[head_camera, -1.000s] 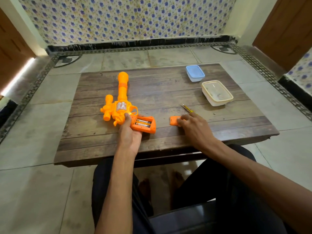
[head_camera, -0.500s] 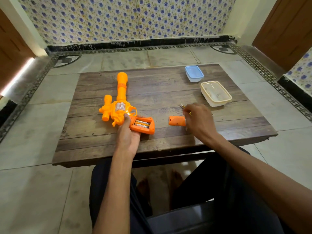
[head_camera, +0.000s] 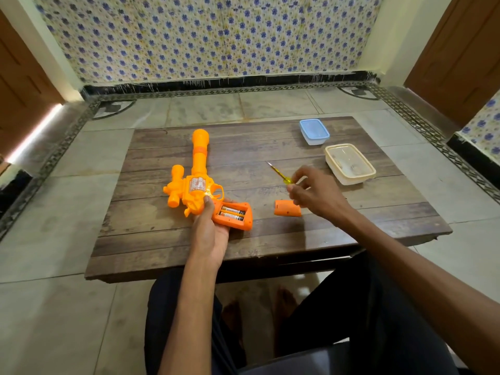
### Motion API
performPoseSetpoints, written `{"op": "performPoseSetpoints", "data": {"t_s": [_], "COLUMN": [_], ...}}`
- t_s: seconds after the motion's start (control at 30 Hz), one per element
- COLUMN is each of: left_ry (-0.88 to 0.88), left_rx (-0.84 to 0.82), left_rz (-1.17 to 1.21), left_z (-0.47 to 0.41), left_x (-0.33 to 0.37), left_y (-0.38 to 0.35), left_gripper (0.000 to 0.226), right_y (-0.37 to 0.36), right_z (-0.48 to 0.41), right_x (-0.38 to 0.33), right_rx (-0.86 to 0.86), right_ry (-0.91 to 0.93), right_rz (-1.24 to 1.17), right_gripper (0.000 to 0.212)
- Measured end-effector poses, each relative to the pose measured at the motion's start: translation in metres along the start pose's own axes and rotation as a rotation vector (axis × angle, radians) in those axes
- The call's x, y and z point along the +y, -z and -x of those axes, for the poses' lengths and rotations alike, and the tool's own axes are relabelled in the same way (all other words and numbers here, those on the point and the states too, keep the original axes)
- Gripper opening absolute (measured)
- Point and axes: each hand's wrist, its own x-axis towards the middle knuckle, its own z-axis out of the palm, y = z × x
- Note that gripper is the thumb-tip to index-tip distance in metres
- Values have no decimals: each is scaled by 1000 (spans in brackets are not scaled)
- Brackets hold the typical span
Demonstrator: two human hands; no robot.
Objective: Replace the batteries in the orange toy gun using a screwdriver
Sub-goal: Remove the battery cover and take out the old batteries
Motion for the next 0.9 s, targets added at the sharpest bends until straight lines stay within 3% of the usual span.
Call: {"op": "performPoseSetpoints", "data": {"t_s": [0.1, 0.33, 0.57, 0.9], "left_ry": [-9, -1, 17, 21], "left_rx": [2, 11, 23, 42], "left_rz": [11, -7, -30, -1], "left_z": [3, 5, 5, 5], "left_x": [2, 3, 1, 2], "left_y": [-2, -1, -2, -4], "left_gripper": [47, 52, 52, 53], "right_y": [-9, -36, -53, -55], "right_z": [16, 16, 1, -4], "right_x": [-27, -59, -71, -75], "right_rx": [-115, -72, 46, 62], "right_ry": [99, 101, 235, 344], "right_rz": [-128, -353, -8, 119], "right_gripper": [13, 17, 16, 13]}}
